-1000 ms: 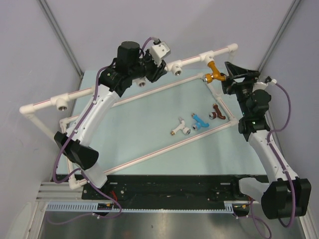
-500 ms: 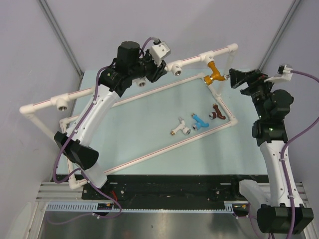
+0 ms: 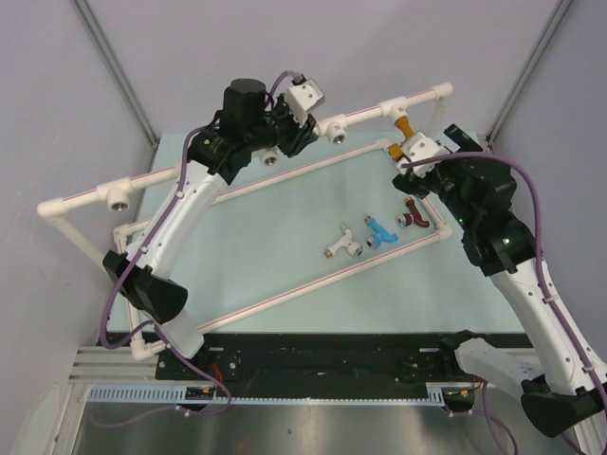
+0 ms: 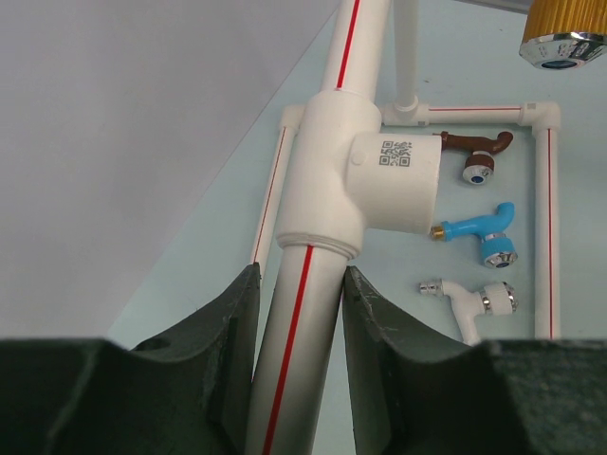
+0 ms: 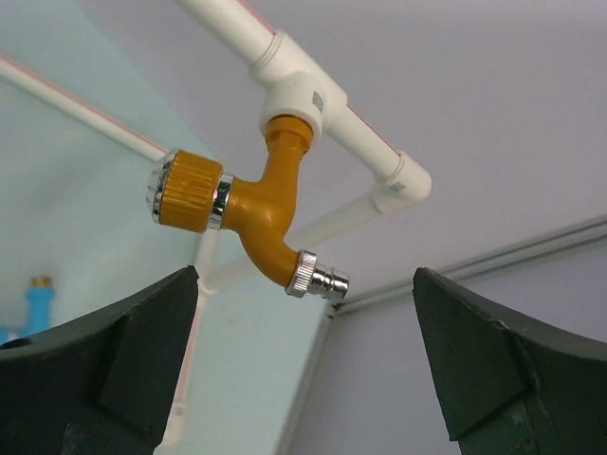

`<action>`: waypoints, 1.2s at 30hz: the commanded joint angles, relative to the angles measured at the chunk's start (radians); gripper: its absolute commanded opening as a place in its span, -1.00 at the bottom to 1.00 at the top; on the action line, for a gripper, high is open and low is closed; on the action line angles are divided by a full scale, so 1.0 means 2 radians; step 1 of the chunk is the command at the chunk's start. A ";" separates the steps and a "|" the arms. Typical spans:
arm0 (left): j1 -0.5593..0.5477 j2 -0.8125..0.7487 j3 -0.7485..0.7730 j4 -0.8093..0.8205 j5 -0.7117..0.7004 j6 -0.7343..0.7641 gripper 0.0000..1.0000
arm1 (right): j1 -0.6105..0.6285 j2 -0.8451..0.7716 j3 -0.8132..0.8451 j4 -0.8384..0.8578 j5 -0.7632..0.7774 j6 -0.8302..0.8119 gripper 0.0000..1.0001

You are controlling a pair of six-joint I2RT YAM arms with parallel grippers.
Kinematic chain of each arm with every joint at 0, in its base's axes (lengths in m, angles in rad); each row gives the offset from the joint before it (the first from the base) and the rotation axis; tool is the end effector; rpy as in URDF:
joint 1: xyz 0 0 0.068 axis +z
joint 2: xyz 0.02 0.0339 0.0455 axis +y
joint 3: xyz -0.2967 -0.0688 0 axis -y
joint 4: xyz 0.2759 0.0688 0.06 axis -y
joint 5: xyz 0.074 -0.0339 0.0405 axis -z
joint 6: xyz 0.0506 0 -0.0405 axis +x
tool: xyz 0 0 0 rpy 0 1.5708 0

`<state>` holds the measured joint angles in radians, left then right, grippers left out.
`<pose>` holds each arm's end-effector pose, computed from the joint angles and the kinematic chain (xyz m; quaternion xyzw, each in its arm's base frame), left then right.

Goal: Install the water faucets

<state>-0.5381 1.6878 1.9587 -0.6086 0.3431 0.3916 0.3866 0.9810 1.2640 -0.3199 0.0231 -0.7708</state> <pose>0.3512 -0.2295 0.4995 0.4486 0.6744 -0.1806 0.5580 0.2113 0.0848 0.4901 -0.3871 0.6071 -0.1406 0.6795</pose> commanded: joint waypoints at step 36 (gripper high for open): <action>-0.025 0.007 -0.037 -0.114 0.033 -0.057 -1.00 | -0.139 0.119 -0.023 0.320 -0.218 0.657 -1.00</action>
<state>-0.5430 1.6680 1.9335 -0.5873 0.3408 0.4007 0.1566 1.2213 1.2064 -0.0521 -0.3775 -0.1131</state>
